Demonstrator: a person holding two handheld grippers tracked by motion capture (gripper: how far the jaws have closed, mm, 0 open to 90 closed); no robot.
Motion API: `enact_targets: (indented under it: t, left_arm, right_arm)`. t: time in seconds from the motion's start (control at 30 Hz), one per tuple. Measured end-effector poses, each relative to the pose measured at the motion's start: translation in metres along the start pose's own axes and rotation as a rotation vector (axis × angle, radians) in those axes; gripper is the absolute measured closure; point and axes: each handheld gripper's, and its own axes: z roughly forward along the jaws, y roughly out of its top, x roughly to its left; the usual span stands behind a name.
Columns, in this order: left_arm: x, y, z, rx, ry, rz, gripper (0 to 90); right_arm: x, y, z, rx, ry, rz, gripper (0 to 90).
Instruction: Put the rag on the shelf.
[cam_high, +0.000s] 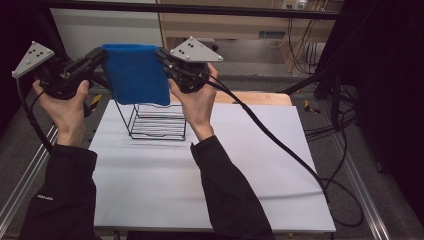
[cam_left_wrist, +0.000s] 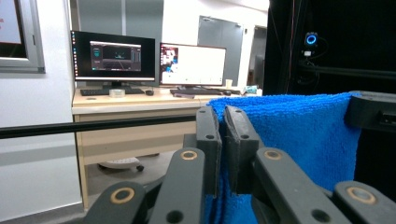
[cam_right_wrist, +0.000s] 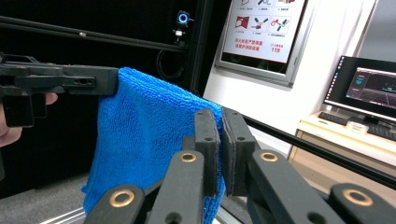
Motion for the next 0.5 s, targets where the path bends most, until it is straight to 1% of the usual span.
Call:
enact_targets:
  t: [0.1,0.2,0.33,0.4,0.5]
  left_arm:
    - [0.002,0.003,0.004,-0.003,0.006,0.002,84.9]
    - [0.006,0.005,0.008,-0.009,0.004,-0.009,84.9]
    - [0.012,0.008,0.014,-0.020,0.004,-0.020,84.9]
    - [0.014,0.009,0.017,-0.021,0.011,-0.017,84.9]
    - [0.019,0.010,0.023,-0.026,0.015,-0.028,84.9]
  right_arm:
    - [-0.002,0.003,0.004,-0.002,-0.004,0.001,86.5]
    - [-0.005,0.006,0.009,-0.008,-0.007,0.004,86.4]
    - [-0.009,0.008,0.016,-0.020,-0.011,0.020,86.5]
    - [-0.011,0.010,0.020,-0.018,-0.012,0.018,86.5]
    - [-0.013,0.012,0.025,-0.020,-0.016,0.009,86.4]
